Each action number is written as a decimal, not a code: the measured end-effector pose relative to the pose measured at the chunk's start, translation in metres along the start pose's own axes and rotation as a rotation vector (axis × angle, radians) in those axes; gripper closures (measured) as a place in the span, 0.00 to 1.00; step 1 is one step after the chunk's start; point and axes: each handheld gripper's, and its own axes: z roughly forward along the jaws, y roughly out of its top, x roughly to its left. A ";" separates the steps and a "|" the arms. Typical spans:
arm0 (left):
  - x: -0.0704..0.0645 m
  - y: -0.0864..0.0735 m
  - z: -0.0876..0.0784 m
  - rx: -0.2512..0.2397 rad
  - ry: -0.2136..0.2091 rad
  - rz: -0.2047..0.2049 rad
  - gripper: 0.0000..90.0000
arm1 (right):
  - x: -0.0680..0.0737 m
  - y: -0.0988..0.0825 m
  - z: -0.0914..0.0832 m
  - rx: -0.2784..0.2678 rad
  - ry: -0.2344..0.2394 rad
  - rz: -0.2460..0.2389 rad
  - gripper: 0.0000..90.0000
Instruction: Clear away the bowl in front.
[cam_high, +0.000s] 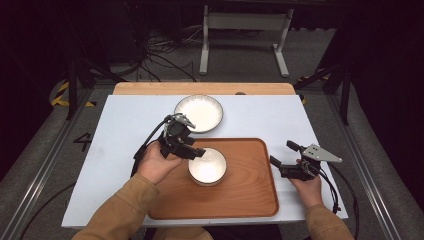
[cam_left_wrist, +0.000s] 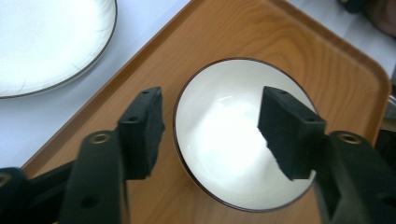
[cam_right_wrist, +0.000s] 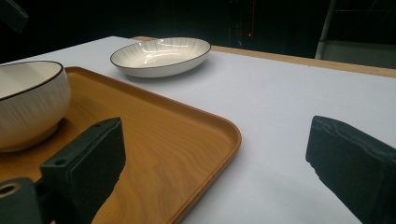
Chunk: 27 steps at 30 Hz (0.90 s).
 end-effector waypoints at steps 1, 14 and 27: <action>0.000 0.000 0.000 0.000 0.000 0.000 0.43 | 0.000 0.000 0.000 0.000 0.000 0.000 0.06; 0.002 -0.021 -0.022 -0.120 0.031 -0.003 0.25 | 0.000 0.000 0.000 0.000 -0.001 0.001 0.06; 0.014 -0.056 -0.047 -0.280 0.060 -0.014 0.15 | 0.000 0.000 0.000 0.002 0.000 0.002 0.06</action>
